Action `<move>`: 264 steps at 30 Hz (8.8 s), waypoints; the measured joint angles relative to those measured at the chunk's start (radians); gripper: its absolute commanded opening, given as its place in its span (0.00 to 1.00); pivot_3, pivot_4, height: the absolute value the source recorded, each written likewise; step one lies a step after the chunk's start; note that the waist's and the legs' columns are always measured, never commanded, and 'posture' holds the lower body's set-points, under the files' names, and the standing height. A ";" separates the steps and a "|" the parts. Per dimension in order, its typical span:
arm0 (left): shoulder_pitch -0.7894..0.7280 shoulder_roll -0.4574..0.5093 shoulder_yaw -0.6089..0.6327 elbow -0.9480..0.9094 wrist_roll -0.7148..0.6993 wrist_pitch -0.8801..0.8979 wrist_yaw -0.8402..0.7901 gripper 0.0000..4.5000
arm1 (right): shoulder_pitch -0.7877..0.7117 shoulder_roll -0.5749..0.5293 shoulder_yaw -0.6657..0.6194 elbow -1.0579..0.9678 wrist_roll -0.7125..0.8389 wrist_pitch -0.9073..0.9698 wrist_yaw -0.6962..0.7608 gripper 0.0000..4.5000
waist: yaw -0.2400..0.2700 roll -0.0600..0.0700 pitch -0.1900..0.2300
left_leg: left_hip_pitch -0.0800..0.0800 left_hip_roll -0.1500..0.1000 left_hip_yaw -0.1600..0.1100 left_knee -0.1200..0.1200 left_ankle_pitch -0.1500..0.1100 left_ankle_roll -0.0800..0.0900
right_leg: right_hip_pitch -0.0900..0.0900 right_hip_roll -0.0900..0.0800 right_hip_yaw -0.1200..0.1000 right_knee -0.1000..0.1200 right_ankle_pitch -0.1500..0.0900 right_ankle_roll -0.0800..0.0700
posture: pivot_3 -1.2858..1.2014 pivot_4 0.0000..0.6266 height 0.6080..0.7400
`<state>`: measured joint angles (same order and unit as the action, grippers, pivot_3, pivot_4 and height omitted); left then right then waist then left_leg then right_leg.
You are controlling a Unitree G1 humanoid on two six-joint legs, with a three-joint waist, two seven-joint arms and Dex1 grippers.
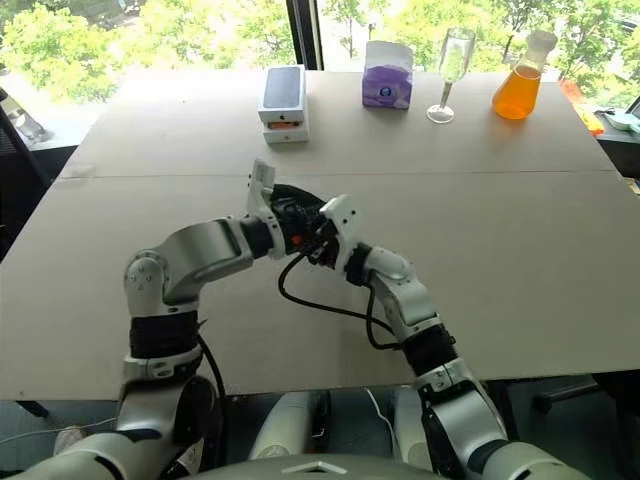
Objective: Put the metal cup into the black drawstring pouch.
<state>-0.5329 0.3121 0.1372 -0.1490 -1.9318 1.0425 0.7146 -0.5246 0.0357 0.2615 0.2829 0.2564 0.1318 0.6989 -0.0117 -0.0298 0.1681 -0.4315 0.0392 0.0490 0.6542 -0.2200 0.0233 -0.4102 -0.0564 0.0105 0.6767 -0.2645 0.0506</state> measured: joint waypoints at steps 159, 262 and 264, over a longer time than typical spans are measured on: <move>0.262 0.503 0.156 -0.137 0.442 0.024 -0.857 0.81 | 0.092 -0.101 0.023 -0.144 -0.136 0.065 -0.095 0.98 | -0.009 0.000 0.001 | 0.001 0.002 0.001 -0.002 0.000 0.000 | -0.001 0.002 0.000 -0.001 0.000 0.000 | 0.52 0.24 1.00; -0.184 0.687 -0.091 0.012 1.247 -0.083 -1.674 0.00 | 0.132 -0.272 -0.002 -0.481 -0.140 0.211 -0.170 1.00 | -0.001 -0.001 0.002 | -0.002 0.002 0.001 0.005 -0.002 0.004 | -0.001 0.005 0.001 0.001 0.000 0.000 | 0.52 0.24 1.00; -0.195 0.687 -0.100 0.017 1.262 -0.094 -1.685 0.00 | 0.132 -0.269 -0.004 -0.483 -0.130 0.221 -0.163 1.00 | -0.001 -0.001 0.002 | -0.002 0.002 0.001 0.005 -0.002 0.004 | -0.001 0.005 0.000 0.001 0.000 0.000 | 0.52 0.24 1.00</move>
<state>-0.7279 0.9995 0.0374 -0.1321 -0.6696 0.9483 -0.9706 -0.3927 -0.2329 0.2578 -0.1998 0.1266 0.3525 0.5359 -0.0131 -0.0306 0.1704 -0.4331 0.0408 0.0498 0.6595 -0.2221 0.0272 -0.4108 -0.0516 0.0110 0.6781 -0.2649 0.0505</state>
